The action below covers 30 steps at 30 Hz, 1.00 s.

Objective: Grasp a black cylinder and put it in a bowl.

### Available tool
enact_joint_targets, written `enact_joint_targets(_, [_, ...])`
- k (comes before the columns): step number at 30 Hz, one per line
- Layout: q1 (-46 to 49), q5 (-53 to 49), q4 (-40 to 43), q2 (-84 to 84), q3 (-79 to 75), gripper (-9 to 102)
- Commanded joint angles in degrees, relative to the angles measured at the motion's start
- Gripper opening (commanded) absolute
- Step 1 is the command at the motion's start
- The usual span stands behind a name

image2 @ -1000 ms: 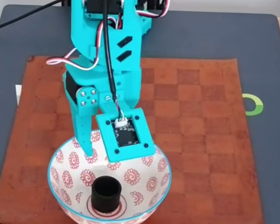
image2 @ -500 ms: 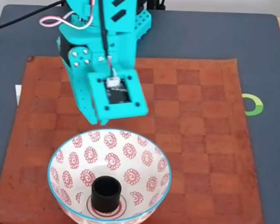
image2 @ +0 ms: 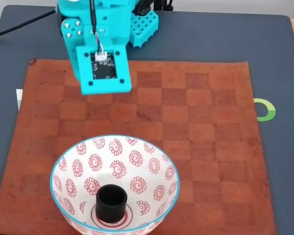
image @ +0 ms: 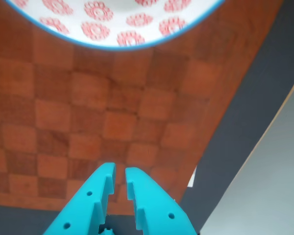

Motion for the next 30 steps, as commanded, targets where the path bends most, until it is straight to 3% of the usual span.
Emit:
enact_joint_targets(1, [-0.18, 1.32, -2.64, 7.38, 5.98, 0])
enact_joint_targets(20, [-5.19, 11.95, -20.48, 43.68, 49.22, 0])
enact_joint_targets(30, [-9.40, 19.34, -22.24, 62.84, 65.92, 0])
